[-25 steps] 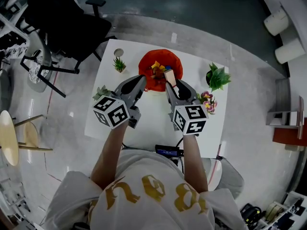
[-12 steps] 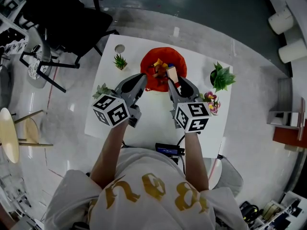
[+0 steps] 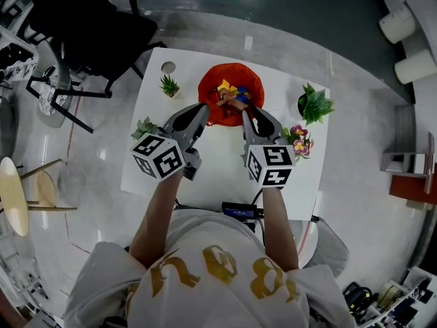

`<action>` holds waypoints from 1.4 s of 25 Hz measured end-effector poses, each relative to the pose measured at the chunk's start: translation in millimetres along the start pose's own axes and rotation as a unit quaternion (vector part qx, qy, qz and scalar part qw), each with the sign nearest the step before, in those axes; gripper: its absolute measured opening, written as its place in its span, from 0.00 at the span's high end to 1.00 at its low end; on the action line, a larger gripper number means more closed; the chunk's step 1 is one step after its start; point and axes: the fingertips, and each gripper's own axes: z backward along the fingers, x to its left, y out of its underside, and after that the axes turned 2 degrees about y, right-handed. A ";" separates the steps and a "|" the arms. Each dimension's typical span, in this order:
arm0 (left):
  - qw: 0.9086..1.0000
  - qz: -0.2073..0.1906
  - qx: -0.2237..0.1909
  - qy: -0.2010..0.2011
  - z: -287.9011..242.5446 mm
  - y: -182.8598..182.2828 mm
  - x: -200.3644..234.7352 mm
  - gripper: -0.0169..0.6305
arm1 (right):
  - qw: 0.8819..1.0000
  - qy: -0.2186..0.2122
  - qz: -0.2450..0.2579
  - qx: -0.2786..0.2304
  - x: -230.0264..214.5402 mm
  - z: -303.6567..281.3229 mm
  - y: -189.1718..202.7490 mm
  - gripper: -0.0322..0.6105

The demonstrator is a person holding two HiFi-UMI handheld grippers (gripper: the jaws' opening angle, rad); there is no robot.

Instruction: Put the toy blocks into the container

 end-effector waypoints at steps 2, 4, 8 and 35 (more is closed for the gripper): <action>1.000 0.001 -0.001 0.000 2.5 1.2 -1.5 0.97 | 1.000 0.002 0.003 -0.001 0.0 5.1 0.6 0.86; 1.000 0.002 -0.002 0.000 5.3 2.6 -4.1 0.97 | 1.000 -0.013 0.000 0.002 4.0 9.9 3.7 0.91; 1.000 -0.001 -0.001 -0.001 12.7 7.7 -11.0 0.97 | 1.000 -0.017 -0.001 0.003 8.8 22.6 9.6 0.91; 0.999 -0.048 -0.001 0.005 60.3 26.4 -70.5 0.97 | 1.000 -0.003 -0.001 -0.004 31.3 92.5 37.6 0.91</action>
